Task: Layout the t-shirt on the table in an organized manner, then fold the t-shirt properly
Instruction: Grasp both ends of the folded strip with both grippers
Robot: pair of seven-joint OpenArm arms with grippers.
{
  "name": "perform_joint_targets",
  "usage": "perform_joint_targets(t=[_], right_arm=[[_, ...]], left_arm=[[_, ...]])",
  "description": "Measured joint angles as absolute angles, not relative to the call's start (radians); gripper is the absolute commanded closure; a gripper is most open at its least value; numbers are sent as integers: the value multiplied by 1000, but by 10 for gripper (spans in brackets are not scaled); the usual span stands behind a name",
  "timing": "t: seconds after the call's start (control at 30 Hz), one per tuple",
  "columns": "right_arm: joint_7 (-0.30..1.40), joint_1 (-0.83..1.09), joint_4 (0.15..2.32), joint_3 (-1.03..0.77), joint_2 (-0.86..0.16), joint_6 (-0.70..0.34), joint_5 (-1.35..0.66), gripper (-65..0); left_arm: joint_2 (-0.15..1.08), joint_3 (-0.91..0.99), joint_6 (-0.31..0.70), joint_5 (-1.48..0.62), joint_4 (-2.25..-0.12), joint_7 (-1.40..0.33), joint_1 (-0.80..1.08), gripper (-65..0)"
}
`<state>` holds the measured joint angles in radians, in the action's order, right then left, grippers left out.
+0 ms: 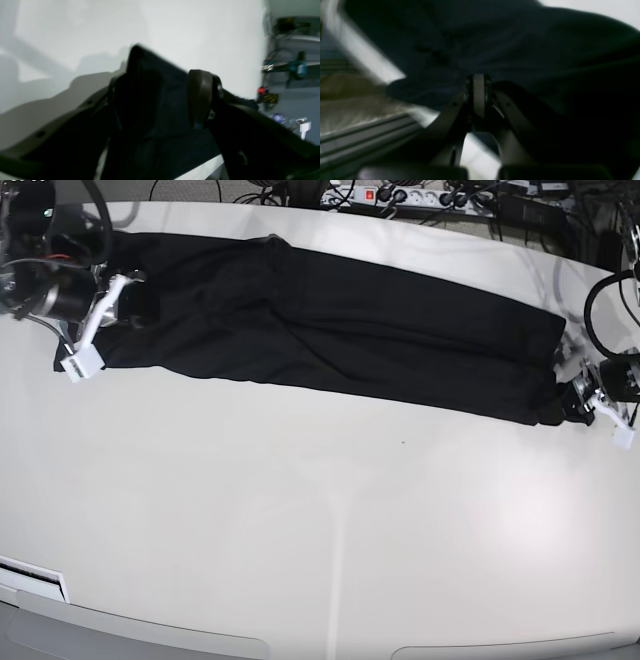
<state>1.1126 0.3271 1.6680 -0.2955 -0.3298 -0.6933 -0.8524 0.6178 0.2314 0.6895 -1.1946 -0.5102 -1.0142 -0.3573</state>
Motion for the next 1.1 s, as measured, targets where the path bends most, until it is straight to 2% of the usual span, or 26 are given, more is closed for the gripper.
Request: perform_joint_targets(t=[0.07,0.17,0.37,0.43,0.57,0.83,1.1], right_arm=[[1035,324,1668,-246,-330,-693,-703,0],[957,325,1668,-188,-330,-693,-595,0],[907,324,1666,-89,-332,-566,-450,0],[899,322,1641,-59,-332,-540,-434,0],[878,319,1579,-31,-336,-526,-426,0],[864,319,1559,-28,-337,-524,-427,0],[868,313,1559,-28,-337,-524,-428,0]], left_arm=[[618,231,690,-1155,-510,-1014,-356,-361],[620,231,690,-1112,-510,-1013,-357,-361],[643,231,690,-1075,-567,-1072,-352,-361],[646,230,690,-1076,-614,-1104,-348,-361],[659,197,690,-1050,-693,-1044,-326,-361],[663,162,696,-902,-696,-868,-250,-361],[651,135,702,-925,-701,-815,-208,-360]])
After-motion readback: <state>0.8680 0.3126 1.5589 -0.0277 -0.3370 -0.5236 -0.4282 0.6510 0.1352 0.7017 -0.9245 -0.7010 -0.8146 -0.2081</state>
